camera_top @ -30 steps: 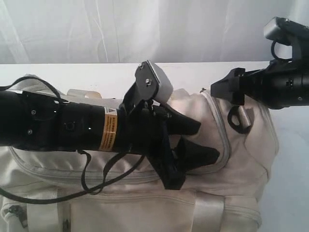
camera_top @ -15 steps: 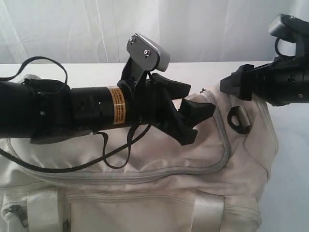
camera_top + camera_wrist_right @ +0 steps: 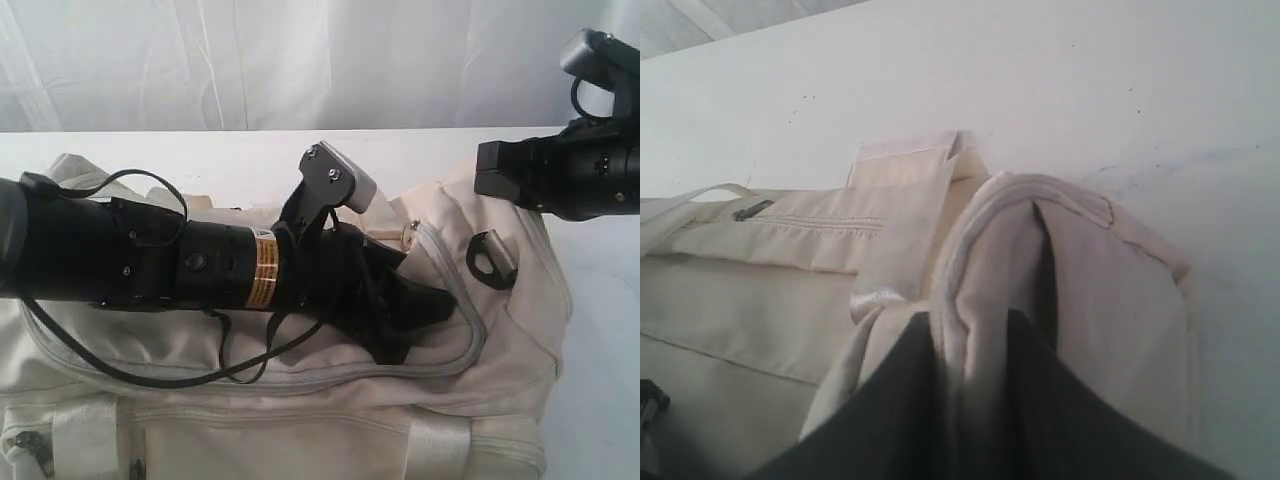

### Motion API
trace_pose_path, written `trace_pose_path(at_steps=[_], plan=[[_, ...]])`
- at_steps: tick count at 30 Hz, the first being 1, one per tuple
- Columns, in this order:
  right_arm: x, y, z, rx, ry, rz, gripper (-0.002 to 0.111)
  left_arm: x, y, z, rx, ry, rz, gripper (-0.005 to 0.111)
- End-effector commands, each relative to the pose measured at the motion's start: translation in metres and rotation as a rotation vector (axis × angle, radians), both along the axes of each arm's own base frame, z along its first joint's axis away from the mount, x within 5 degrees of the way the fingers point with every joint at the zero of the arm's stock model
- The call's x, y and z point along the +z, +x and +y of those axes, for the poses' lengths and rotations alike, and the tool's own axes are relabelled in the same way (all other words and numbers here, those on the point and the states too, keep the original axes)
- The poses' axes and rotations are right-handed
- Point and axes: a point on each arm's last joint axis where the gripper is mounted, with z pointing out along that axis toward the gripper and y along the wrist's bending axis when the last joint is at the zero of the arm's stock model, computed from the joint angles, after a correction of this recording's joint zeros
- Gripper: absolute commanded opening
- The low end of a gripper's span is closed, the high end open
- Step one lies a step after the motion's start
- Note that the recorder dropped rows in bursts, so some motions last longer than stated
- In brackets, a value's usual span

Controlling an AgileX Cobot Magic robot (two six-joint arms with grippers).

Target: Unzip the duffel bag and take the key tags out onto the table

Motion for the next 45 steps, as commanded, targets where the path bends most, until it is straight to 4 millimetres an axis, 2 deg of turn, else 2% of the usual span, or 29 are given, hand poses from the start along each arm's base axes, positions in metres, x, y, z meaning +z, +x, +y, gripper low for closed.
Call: trace_pose_path(at_steps=[1,6,8,17,26,30,35,37,42,45], plan=[[0.000,0.001,0.000,-0.004,0.007,0.002,0.028,0.002,-0.010,-0.002,-0.095,-0.007,0.013,0.053],[0.000,-0.004,0.004,0.048,0.024,0.034,0.054,0.001,-0.017,-0.006,-0.132,0.009,0.007,0.052],[-0.001,-0.006,0.006,0.065,0.040,0.056,0.060,0.001,-0.022,-0.009,-0.146,0.015,0.002,0.052],[-0.002,-0.014,0.011,0.134,0.084,0.132,0.061,-0.006,-0.039,-0.021,-0.152,0.101,-0.049,0.052],[-0.008,-0.022,0.011,0.231,0.007,0.167,0.061,-0.005,-0.039,-0.022,-0.156,0.095,-0.051,0.052],[-0.020,-0.023,0.009,0.203,-0.006,0.192,0.055,-0.005,-0.040,-0.022,-0.160,0.092,-0.052,0.051],[-0.041,-0.021,0.013,0.209,-0.002,0.290,0.045,-0.005,-0.041,-0.022,-0.170,0.083,-0.049,0.040],[-0.046,-0.020,0.015,0.213,-0.006,0.312,0.037,-0.005,-0.040,-0.022,-0.171,0.088,-0.062,0.036],[-0.050,-0.019,0.014,0.225,-0.030,0.317,0.011,-0.003,-0.035,-0.018,-0.101,0.141,-0.096,0.036],[-0.052,-0.018,0.011,0.231,-0.092,0.294,0.001,0.005,-0.032,-0.013,-0.065,0.152,-0.129,0.036]])
